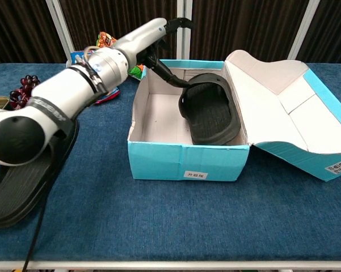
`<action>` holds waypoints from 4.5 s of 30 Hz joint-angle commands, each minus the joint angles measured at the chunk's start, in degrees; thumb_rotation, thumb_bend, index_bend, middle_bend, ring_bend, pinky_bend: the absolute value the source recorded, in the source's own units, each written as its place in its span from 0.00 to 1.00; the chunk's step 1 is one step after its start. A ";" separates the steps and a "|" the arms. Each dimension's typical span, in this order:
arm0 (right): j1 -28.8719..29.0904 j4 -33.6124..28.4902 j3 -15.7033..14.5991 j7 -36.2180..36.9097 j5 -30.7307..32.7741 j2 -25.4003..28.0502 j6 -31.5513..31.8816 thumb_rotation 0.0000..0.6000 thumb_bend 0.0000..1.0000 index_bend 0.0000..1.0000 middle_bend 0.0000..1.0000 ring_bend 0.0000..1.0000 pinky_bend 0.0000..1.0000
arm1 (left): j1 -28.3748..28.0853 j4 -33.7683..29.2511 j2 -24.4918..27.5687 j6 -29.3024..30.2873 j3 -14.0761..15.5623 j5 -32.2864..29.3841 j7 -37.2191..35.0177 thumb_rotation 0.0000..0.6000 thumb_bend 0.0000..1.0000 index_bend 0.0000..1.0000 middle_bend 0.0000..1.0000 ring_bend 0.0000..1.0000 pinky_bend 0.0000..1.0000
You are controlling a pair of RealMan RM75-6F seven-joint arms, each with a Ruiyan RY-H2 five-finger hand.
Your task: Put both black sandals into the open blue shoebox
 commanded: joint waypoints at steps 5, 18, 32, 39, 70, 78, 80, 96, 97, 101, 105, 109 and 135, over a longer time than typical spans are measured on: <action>0.69 0.82 0.17 0.77 -0.36 -0.28 -0.59 1.00 0.06 0.00 0.07 0.00 0.00 | 14.94 -32.02 29.07 2.84 5.86 -7.82 17.30 1.00 0.00 0.16 0.07 0.20 0.46; 2.27 1.29 0.10 0.99 -1.39 -1.32 -2.17 1.00 0.06 0.00 0.07 0.00 0.00 | 16.43 -40.52 38.42 -9.82 15.48 -24.35 26.47 1.00 0.00 0.13 0.10 0.60 0.71; 1.64 1.97 -0.37 1.91 -1.06 -1.49 -1.56 1.00 0.06 0.00 0.07 0.00 0.00 | 11.15 -34.37 33.66 -13.93 16.33 -37.21 28.73 1.00 0.00 0.17 0.11 0.65 0.72; 1.51 2.11 -0.42 2.10 -0.87 -1.57 -1.42 1.00 0.06 0.00 0.07 0.00 0.00 | 10.20 -31.59 30.54 -11.09 16.13 -38.42 29.59 1.00 0.00 0.37 0.33 0.76 0.78; 0.18 1.71 -0.67 1.88 -0.85 -1.04 0.48 1.00 0.06 0.00 0.07 0.00 0.00 | 12.51 -22.59 18.66 -1.18 -8.37 -8.16 -26.30 1.00 0.00 0.51 0.51 0.76 0.82; -0.20 1.16 -0.77 1.36 -0.45 -0.85 0.49 1.00 0.06 0.00 0.07 0.00 0.00 | 8.34 -9.79 8.64 1.70 -6.02 -1.18 -29.64 1.00 0.00 0.51 0.50 0.76 0.81; -0.31 1.12 -0.76 1.38 -0.28 -0.81 0.53 1.00 0.06 0.00 0.07 0.00 0.00 | 7.90 -6.07 6.35 3.99 -4.68 1.30 -29.40 1.00 0.00 0.51 0.50 0.76 0.80; -0.61 0.71 -0.77 0.98 -0.21 -0.93 0.61 1.00 0.06 0.00 0.07 0.00 0.00 | 7.24 11.52 -3.32 11.11 1.24 8.52 -32.46 1.00 0.00 0.51 0.51 0.76 0.79; -0.65 0.67 -0.77 0.92 -0.16 -0.93 0.60 1.00 0.06 0.00 0.07 0.00 0.00 | 7.23 12.01 -3.67 10.91 1.47 8.53 -32.70 1.00 0.00 0.51 0.51 0.76 0.79; -0.73 0.51 -0.76 0.77 -0.13 -0.88 0.65 1.00 0.06 0.00 0.07 0.00 0.00 | 6.95 12.11 -4.30 9.41 1.09 7.46 -32.69 1.00 0.00 0.51 0.51 0.76 0.78; -0.74 0.39 -0.72 0.63 -0.20 -0.85 0.68 1.00 0.06 0.00 0.07 0.00 0.00 | 6.67 10.93 -4.19 6.83 0.70 5.88 -30.95 1.00 0.00 0.50 0.51 0.76 0.78; -0.83 0.45 -0.66 0.73 -0.08 -0.84 0.75 1.00 0.06 0.00 0.07 0.00 0.00 | 6.83 8.86 -3.42 3.39 0.62 3.89 -28.97 1.00 0.00 0.50 0.51 0.78 0.78; -0.65 0.74 -0.51 1.12 -0.06 -0.86 0.36 1.00 0.06 0.00 0.07 0.00 0.00 | 6.61 -0.68 2.54 -8.77 1.49 -3.30 -10.84 1.00 0.00 0.14 0.19 0.09 0.44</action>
